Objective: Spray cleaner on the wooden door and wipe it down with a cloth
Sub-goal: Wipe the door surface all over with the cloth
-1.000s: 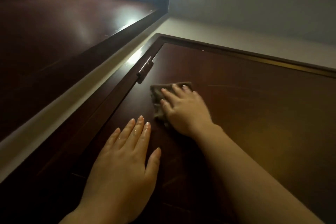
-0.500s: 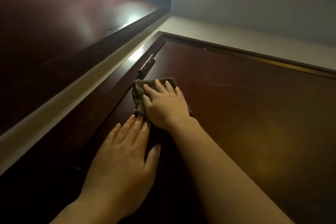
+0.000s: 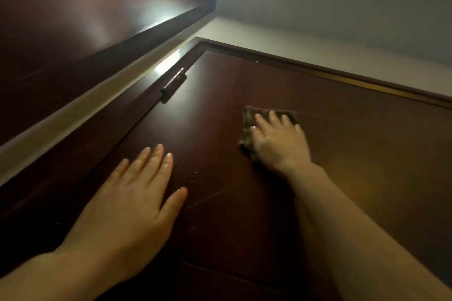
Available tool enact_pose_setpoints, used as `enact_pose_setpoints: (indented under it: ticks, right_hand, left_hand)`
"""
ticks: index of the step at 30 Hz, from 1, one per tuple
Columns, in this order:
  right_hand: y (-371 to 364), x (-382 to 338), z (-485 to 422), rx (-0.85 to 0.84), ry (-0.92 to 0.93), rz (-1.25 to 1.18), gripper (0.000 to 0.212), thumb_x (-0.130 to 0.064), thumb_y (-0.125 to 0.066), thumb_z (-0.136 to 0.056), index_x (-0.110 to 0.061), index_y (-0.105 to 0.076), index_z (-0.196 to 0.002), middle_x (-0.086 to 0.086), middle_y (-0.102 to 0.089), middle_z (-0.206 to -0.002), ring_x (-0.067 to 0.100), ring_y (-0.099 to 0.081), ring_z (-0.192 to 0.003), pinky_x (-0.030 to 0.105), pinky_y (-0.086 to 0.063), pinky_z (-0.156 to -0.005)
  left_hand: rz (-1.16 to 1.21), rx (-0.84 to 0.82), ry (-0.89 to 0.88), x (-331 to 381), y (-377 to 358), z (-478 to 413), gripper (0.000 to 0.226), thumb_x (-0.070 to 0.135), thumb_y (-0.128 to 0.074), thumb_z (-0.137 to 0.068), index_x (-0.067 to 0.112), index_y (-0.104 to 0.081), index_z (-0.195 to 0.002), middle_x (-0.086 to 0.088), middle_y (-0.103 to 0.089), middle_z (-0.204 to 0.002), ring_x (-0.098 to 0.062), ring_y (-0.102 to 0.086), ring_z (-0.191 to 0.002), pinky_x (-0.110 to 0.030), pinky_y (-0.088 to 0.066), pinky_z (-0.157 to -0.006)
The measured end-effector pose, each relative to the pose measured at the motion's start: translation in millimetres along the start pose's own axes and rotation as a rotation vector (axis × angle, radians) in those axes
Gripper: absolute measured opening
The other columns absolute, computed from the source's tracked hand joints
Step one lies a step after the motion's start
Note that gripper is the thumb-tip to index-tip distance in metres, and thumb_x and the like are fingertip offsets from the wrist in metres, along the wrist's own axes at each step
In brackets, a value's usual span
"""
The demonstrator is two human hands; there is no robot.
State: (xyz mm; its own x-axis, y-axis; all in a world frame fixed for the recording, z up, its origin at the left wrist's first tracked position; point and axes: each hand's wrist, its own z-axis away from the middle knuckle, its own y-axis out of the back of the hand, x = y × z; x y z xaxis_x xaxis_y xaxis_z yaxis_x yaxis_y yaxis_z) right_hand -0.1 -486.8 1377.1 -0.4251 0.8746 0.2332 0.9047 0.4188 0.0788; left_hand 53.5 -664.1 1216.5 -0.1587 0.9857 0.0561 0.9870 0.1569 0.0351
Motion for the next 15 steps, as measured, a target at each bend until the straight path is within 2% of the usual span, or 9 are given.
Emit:
enact_pose_setpoints:
  ticks: [2,4,6,7,8,10,13,15]
  right_hand:
    - [-5,-12,10,0.014,0.074,-0.005,0.051,-0.043,-0.020,-0.100,-0.030,-0.013,-0.149,0.002,-0.003,-0.159,0.024,-0.001,-0.145,0.043,-0.001,-0.115]
    - [-8,-21,18,0.009,0.138,-0.049,0.051,-0.042,-0.021,-0.100,-0.030,-0.014,-0.149,0.002,-0.002,-0.159,0.023,0.001,-0.145,0.042,0.002,-0.115]
    - [-7,-18,20,-0.011,0.170,-0.091,0.050,-0.042,-0.021,-0.100,-0.031,-0.014,-0.149,0.001,-0.001,-0.159,0.021,0.004,-0.145,0.041,0.004,-0.115]
    - [-5,-15,19,-0.021,0.174,-0.106,0.050,-0.042,-0.021,-0.101,-0.031,-0.014,-0.149,0.001,-0.001,-0.159,0.020,0.004,-0.145,0.041,0.004,-0.115]
    - [-2,-8,17,-0.033,0.163,-0.112,0.049,-0.041,-0.020,-0.101,-0.032,-0.014,-0.149,0.000,-0.001,-0.159,0.020,0.004,-0.145,0.040,0.004,-0.116]
    - [1,9,11,-0.038,0.096,-0.114,0.049,-0.041,-0.017,-0.101,-0.032,-0.013,-0.149,-0.001,-0.001,-0.159,0.020,0.004,-0.145,0.040,0.003,-0.116]
    - [4,29,-2,-0.030,-0.049,-0.115,0.050,-0.043,-0.014,-0.101,-0.031,-0.012,-0.149,-0.001,-0.001,-0.159,0.021,0.003,-0.145,0.041,0.001,-0.117]
    - [4,29,-5,-0.036,-0.119,-0.109,0.052,-0.044,-0.013,-0.100,-0.030,-0.010,-0.150,-0.001,0.001,-0.159,0.022,0.005,-0.145,0.042,0.003,-0.116]
  left_hand:
    - [0.010,0.008,0.007,11,2,-10,0.106,0.074,0.031,-0.040,0.025,0.024,-0.134,0.010,0.032,-0.140,0.000,0.032,-0.125,-0.023,0.015,-0.107]
    - [0.002,0.070,0.004,23,0,-27,0.103,0.064,0.022,-0.054,0.017,0.010,-0.145,0.006,0.023,-0.147,-0.001,0.024,-0.128,-0.026,0.009,-0.111]
    - [-0.034,0.087,-0.014,36,-8,-39,0.089,0.055,0.009,-0.077,0.004,-0.013,-0.147,-0.014,-0.002,-0.155,-0.019,0.004,-0.141,-0.041,-0.007,-0.115]
    - [-0.103,0.084,-0.023,37,-14,-44,0.082,0.046,0.004,-0.086,-0.002,-0.033,-0.140,-0.026,-0.022,-0.149,-0.034,-0.017,-0.140,-0.050,-0.019,-0.111]
    - [-0.125,0.114,-0.043,35,-24,-48,0.078,0.040,0.001,-0.092,-0.006,-0.051,-0.126,-0.032,-0.040,-0.137,-0.044,-0.036,-0.129,-0.053,-0.027,-0.104]
    - [-0.064,0.123,0.015,31,-34,-47,0.075,0.040,-0.005,-0.097,-0.005,-0.064,-0.112,-0.029,-0.054,-0.124,-0.040,-0.051,-0.116,-0.045,-0.023,-0.099]
    - [0.027,0.195,-0.004,32,-34,-45,0.059,0.040,-0.030,-0.087,0.000,-0.068,-0.108,-0.020,-0.060,-0.119,-0.027,-0.055,-0.114,-0.029,-0.013,-0.105]
    - [0.014,0.222,-0.058,33,-39,-47,0.059,0.042,-0.028,-0.090,0.002,-0.067,-0.108,-0.017,-0.061,-0.117,-0.025,-0.057,-0.112,-0.026,-0.013,-0.106]
